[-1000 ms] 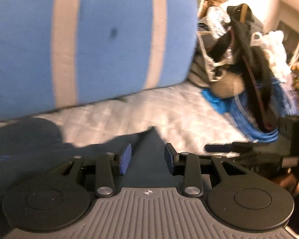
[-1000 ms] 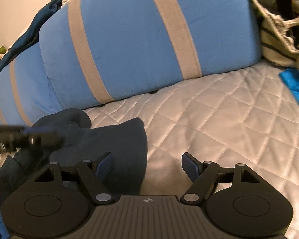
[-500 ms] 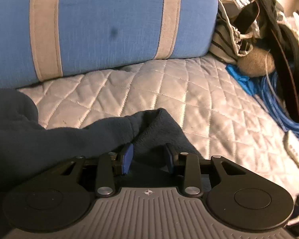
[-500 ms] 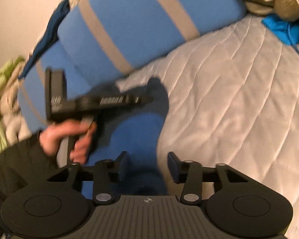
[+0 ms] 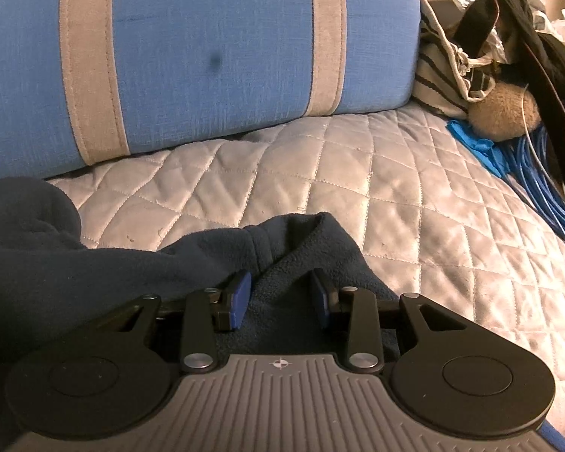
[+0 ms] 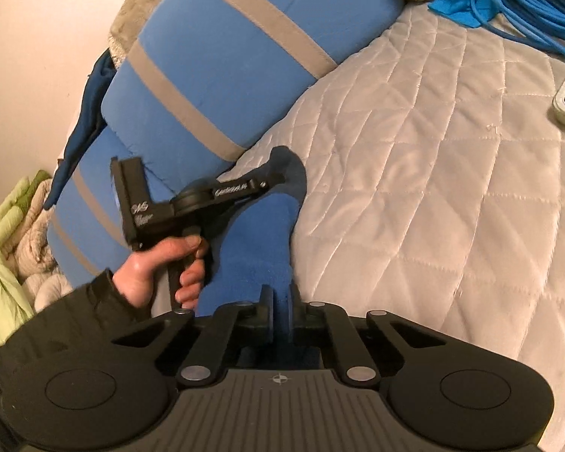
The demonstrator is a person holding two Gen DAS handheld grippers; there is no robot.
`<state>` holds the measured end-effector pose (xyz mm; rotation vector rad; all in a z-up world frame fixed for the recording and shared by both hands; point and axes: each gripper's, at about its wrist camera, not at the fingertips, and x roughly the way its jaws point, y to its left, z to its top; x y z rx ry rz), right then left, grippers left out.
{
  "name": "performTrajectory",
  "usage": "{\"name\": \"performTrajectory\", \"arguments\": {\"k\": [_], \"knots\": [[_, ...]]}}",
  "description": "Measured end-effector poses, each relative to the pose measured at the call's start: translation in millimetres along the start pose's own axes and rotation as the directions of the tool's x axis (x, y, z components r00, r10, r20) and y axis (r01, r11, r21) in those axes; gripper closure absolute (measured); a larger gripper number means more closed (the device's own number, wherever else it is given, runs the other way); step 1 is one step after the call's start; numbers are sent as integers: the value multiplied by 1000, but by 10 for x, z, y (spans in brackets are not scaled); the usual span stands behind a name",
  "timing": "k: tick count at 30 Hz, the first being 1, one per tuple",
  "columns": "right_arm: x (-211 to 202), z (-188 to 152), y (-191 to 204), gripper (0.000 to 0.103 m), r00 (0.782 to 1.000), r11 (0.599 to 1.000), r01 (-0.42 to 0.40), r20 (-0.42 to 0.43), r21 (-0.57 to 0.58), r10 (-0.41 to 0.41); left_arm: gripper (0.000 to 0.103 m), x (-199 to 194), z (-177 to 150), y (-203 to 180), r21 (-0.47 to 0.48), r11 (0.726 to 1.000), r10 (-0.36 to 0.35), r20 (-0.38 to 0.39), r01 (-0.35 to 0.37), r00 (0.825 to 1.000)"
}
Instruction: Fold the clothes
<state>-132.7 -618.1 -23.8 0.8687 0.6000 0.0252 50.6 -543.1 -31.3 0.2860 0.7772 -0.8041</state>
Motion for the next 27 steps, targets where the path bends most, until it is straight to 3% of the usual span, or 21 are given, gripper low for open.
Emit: {"name": "performTrajectory", "arguments": {"k": [8, 11, 13, 14, 16, 17, 18, 20, 24, 27], "knots": [[-112, -116, 199, 100, 998, 992, 68, 6, -102, -67, 66, 13, 17, -4, -6, 1000, -10, -1, 10, 1000], [-193, -149, 269, 100, 993, 977, 113, -23, -179, -119, 66, -37, 60, 103, -80, 996, -45, -5, 45, 999], [-296, -191, 351, 94, 987, 957, 152, -12, -248, -160, 66, -109, 93, 176, -146, 989, -20, -13, 18, 1000], [-362, -204, 397, 88, 985, 948, 162, -7, -274, -170, 65, -178, 115, 208, -171, 985, 12, -14, -14, 1000], [-476, -217, 472, 50, 982, 934, 183, 12, -308, -188, 64, -374, 177, 284, -189, 981, 37, 7, -35, 999], [-543, -219, 518, 21, 979, 925, 198, 30, -325, -200, 59, -492, 213, 321, -186, 982, 36, 23, -31, 999], [-612, -222, 573, 4, 976, 914, 216, 57, -344, -209, 55, -649, 250, 361, -175, 984, 43, 43, -35, 998], [-732, -220, 696, 0, 968, 889, 250, 101, -383, -229, 45, -1015, 290, 436, -144, 988, 72, 83, -60, 994], [-918, -213, 961, 0, 944, 829, 330, 156, -452, -291, 43, -1867, 336, 688, -107, 989, 114, 150, -98, 982], [-1083, -221, 1160, 0, 934, 782, 359, 192, -510, -303, 37, -2605, 230, 1004, -129, 988, 114, 227, -87, 967]]}}
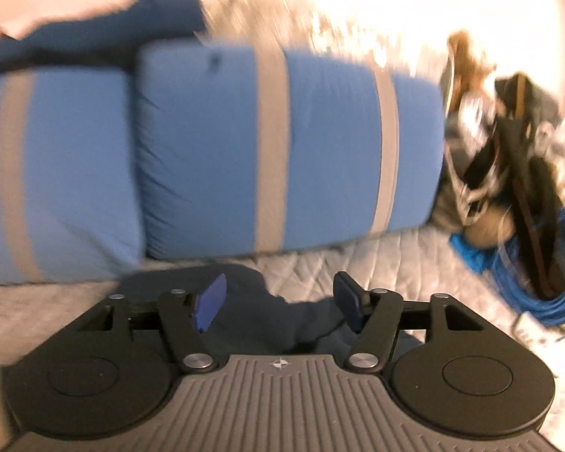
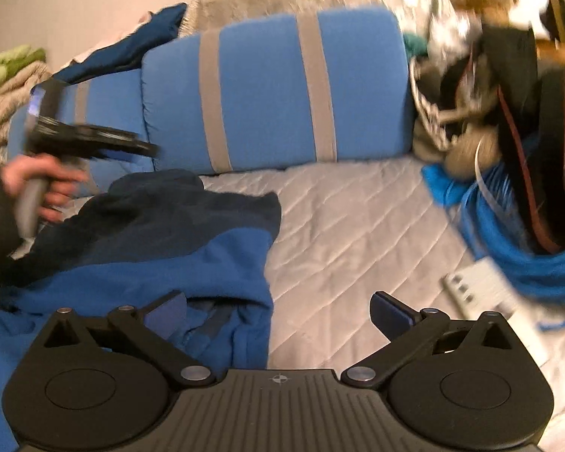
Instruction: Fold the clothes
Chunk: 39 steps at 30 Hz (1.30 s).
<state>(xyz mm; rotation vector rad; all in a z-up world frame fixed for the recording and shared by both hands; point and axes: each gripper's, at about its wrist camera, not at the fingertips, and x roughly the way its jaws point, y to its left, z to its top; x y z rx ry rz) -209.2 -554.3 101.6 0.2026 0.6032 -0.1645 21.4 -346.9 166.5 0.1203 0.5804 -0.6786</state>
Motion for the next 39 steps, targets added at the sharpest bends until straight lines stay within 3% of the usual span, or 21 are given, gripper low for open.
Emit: {"name": "performTrajectory", "arguments": {"k": [5, 11, 13, 16, 18, 20, 24, 29, 32, 33, 35, 36, 37, 39], "knots": [[-464, 72, 27, 0, 999, 995, -2, 52, -101, 7, 30, -1133, -149, 572, -2, 1000, 27, 103, -27, 994], [-811, 1, -38, 0, 997, 988, 39, 69, -151, -29, 29, -2136, -873, 1053, 2, 997, 70, 118, -71, 990], [-892, -30, -68, 0, 996, 988, 51, 78, -147, -40, 29, -2374, -1197, 1213, -32, 998, 57, 102, -54, 993], [-956, -44, -106, 0, 995, 989, 68, 85, -129, -57, 29, -2521, -1656, 1410, -106, 994, -23, 39, 27, 999], [-967, -41, -113, 0, 994, 990, 72, 88, -119, -62, 29, -2579, -1997, 1514, -191, 977, -101, -3, 99, 995], [-953, -33, -103, 0, 994, 991, 70, 88, -111, -61, 29, -2601, -2302, 1597, -287, 944, -175, -25, 161, 984], [-870, -32, -36, 0, 996, 993, 56, 79, -108, -47, 29, -2614, -2867, 1643, -443, 830, -366, 25, 338, 930], [-751, -49, 95, 0, 998, 991, 34, 55, -128, -28, 30, -2570, -3208, 1665, -561, 700, -469, 105, 442, 877], [-699, -60, 142, 0, 999, 991, 27, 44, -132, -21, 31, -2473, -3285, 1674, -608, 639, -515, 118, 472, 849], [-689, -67, 144, 0, 999, 992, 22, 41, -126, -17, 35, -2450, -3296, 1669, -617, 626, -525, 118, 477, 843], [-679, -92, 139, 0, 999, 994, 13, 36, -112, -9, 66, -2507, -3431, 1663, -638, 601, -549, 107, 481, 829], [-678, -109, 132, 0, 999, 995, 9, 33, -104, -6, 73, -2555, -3431, 1615, -633, 607, -556, 95, 481, 826], [-690, -134, 125, 0, 1000, 995, 11, 29, -101, -8, 92, -2616, -3393, 1563, -610, 624, -554, 96, 488, 827], [-716, -186, 110, 0, 1000, 995, 16, 21, -97, -14, 96, -2751, -3296, 1494, -583, 655, -527, 103, 480, 844]]}}
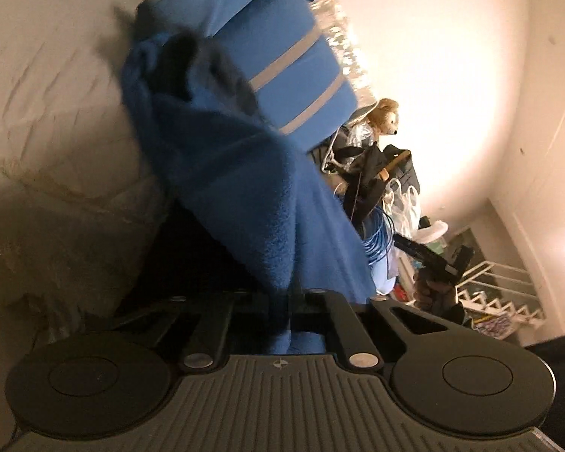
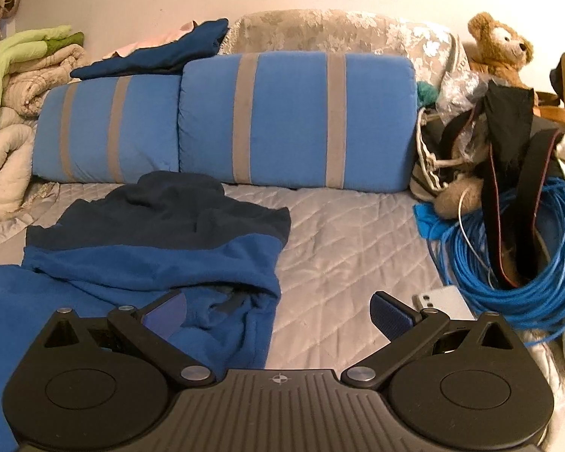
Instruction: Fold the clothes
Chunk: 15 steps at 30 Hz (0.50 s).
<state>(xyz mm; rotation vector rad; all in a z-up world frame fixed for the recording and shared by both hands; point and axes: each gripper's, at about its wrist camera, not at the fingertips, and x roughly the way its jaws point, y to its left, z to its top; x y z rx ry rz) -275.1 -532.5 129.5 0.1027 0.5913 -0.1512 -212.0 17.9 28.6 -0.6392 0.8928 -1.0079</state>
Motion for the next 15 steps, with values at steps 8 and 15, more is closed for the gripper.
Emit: {"name": "performTrajectory", "arguments": {"k": [8, 15], "knots": [[-100, -269, -169, 0, 999, 998, -4, -41, 62, 7, 97, -371, 307, -227, -28, 976, 218, 168, -216, 961], [-165, -545, -281, 0, 975, 975, -190, -91, 119, 201, 97, -250, 626, -340, 46, 935, 344, 112, -350, 932]]}}
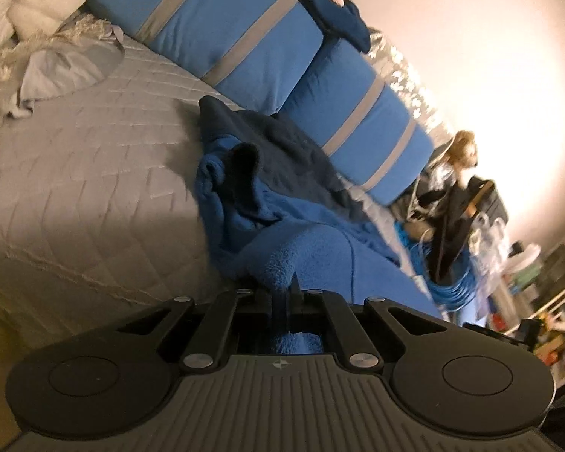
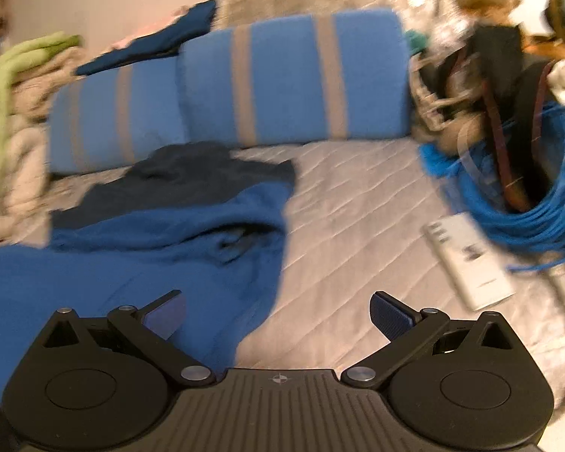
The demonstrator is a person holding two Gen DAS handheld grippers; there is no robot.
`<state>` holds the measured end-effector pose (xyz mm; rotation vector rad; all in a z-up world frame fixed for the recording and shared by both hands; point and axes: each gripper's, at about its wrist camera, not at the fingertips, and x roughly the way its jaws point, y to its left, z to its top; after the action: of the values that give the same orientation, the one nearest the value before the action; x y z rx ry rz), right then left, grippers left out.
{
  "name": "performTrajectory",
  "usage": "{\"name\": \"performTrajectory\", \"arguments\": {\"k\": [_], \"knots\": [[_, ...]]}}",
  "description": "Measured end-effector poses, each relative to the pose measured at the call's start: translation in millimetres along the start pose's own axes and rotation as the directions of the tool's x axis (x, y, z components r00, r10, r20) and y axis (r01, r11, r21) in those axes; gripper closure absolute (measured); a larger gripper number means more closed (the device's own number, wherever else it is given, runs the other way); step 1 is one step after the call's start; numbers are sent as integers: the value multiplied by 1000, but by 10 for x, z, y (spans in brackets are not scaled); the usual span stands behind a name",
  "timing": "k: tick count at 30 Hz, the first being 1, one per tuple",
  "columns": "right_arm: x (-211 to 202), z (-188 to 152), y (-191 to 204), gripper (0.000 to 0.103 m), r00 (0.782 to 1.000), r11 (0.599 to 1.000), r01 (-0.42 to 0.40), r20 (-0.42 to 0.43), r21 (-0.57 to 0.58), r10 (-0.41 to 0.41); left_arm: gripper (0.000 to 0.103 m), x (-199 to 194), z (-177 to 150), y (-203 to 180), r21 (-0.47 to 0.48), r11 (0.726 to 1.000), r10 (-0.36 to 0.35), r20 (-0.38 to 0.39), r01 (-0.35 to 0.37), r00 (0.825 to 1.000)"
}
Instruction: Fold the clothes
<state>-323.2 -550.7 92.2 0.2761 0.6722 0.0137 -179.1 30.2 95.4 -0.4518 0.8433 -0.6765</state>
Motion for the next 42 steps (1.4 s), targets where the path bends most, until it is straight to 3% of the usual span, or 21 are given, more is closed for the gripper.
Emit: {"name": "performTrajectory", "arguments": {"k": [2, 4, 7, 9, 13, 17, 19, 21, 22, 24, 26, 28, 31, 35, 42], "knots": [[32, -117, -71, 0, 990, 991, -129, -56, 37, 131, 97, 52, 8, 6, 6, 1000, 23, -11, -23, 1000], [102, -267, -156, 0, 966, 968, -234, -87, 91, 242, 96, 80, -2, 17, 9, 999, 46, -15, -46, 999], [288, -519, -329, 2, 924, 920, -339, -114, 198, 365, 96, 87, -40, 41, 6, 998, 68, -19, -68, 998], [439, -692, -456, 8, 891, 875, -394, -117, 280, 439, 96, 110, -60, 65, -3, 998, 70, -22, -70, 997], [709, -995, -621, 15, 818, 760, -495, -69, 421, 571, 96, 89, -89, 106, -23, 998, 58, -21, -59, 998], [910, -1251, -681, 26, 725, 594, -596, 44, 540, 687, 96, 49, -122, 101, -28, 998, 54, -21, -54, 998], [974, -1334, -683, 36, 675, 513, -636, 93, 577, 732, 96, 31, -139, 100, -32, 998, 50, -20, -51, 999], [994, -1400, -685, 56, 641, 458, -658, 126, 598, 757, 96, 18, -166, 119, -43, 998, 41, -18, -41, 999], [985, -1423, -690, 61, 628, 436, -666, 141, 605, 765, 96, 2, -181, 122, -49, 998, 31, -17, -32, 999], [896, -1413, -702, 86, 631, 430, -669, 157, 606, 760, 96, -29, -213, 128, -62, 998, 12, -15, -13, 1000], [777, -1381, -696, 93, 646, 443, -667, 169, 599, 744, 96, -94, -249, 104, -62, 998, -16, -1, 16, 1000], [573, -1285, -686, 94, 670, 474, -671, 191, 570, 718, 96, -215, -290, 83, -70, 992, -105, 43, 108, 994], [183, -997, -663, 95, 684, 517, -700, 257, 492, 682, 96, -377, -340, 27, -81, 961, -254, 114, 263, 961], [-231, -501, -539, 95, 710, 612, -704, 328, 362, 623, 97, -434, -377, -159, -55, 953, -287, 153, 298, 946], [-414, 17, -325, 95, 701, 659, -708, 365, 254, 613, 97, -588, -393, -288, -1, 956, -287, 218, 295, 933]]}}
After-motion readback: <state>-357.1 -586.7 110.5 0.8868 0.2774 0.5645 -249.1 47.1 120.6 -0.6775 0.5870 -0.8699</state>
